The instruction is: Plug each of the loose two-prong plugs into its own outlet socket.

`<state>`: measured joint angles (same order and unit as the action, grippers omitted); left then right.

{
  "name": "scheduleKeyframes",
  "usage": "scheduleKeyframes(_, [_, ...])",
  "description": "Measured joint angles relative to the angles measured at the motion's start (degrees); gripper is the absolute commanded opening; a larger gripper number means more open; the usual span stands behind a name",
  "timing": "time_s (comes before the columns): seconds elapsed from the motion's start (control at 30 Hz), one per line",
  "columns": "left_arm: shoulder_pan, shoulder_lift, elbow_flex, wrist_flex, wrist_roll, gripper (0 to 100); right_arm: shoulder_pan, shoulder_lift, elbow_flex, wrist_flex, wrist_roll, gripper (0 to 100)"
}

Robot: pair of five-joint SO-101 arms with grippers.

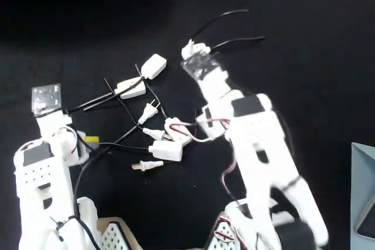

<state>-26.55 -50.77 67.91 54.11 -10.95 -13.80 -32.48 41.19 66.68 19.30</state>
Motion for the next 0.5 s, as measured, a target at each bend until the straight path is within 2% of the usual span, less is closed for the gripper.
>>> scheduleKeyframes(0.13, [1.23,0.09,-5.36,0.00,0.00,33,0.00,-9.14,0.00,0.00,-7.30,1.1])
scheduleKeyframes(0.33, [8.70,1.32,-13.01,0.35,0.00,32,-1.05,-20.04,4.66,-4.92,-17.93,1.1])
scheduleKeyframes(0.5, [16.35,10.73,-24.26,6.68,0.00,32,-6.24,-30.24,11.08,-9.58,-22.15,1.1])
